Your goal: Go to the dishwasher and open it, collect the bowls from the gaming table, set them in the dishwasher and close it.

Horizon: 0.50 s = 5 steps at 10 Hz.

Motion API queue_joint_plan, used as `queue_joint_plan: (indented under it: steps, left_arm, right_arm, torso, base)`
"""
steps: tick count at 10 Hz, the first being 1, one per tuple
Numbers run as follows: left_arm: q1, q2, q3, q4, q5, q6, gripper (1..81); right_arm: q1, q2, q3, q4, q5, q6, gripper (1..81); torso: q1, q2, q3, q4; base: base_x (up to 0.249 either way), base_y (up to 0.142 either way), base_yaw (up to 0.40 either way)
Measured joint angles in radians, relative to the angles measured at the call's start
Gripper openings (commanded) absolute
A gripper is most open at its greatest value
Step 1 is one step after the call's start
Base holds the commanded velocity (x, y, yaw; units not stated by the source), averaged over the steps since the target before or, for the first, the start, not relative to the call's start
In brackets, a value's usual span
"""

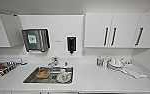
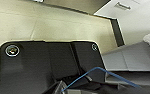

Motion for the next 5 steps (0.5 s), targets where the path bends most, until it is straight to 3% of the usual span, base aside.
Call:
queue_joint_plan:
  steps: [5]
  left_arm:
    - [0.031,-0.139,0.129,0.028,-0.120,0.000,81.1]
  right_arm:
    - [0.031,-0.192,0.229,0.002,-0.003,0.002,81.1]
  torso:
    - [0.000,0.000,0.000,0.000]
  base:
    - [0.000,0.000,0.000]
